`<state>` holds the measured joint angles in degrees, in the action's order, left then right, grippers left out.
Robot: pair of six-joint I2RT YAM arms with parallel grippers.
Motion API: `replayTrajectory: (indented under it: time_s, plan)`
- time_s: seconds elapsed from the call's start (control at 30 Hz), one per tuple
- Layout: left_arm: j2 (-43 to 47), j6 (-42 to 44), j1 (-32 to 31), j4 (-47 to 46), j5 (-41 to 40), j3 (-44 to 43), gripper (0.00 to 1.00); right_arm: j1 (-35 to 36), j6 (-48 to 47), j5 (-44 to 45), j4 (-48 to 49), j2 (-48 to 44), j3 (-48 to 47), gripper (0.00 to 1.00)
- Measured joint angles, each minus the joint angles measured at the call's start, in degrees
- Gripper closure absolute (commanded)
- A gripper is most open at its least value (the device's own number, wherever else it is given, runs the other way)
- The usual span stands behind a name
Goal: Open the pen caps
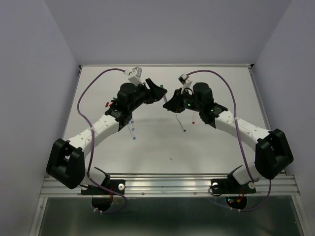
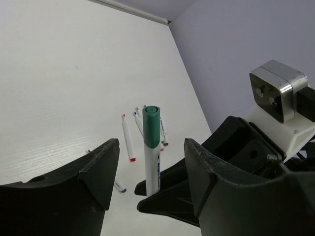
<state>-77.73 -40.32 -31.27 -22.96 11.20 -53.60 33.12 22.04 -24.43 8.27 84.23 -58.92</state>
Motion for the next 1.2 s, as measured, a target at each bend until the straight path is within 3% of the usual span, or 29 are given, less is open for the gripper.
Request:
replayTrajectory:
  time_s: [0.13,0.33,0.93,1.2]
  plan:
    - [-1.75,-0.13,-0.02,-0.9,1.27,-2.27,0.38,0.0,0.24,-1.46,0.94,-0.48,0.07,0.99]
    - [-3.69,-0.76,0.0,-2.16,3.26,-2.32,0.59,0.0,0.48,-2.84,1.73,-0.52,0.09,0.99]
    - [-3.96,-0.02,0.0,-3.08,2.71,-2.34,0.59,0.0,0.42,-4.11,2.16,-0.5,0.15,0.99]
    - [-3.96,0.44,0.26,-3.19,1.92,-2.38,0.52,0.0,0.42,-4.2,1.99,-0.5,0.17,0.99]
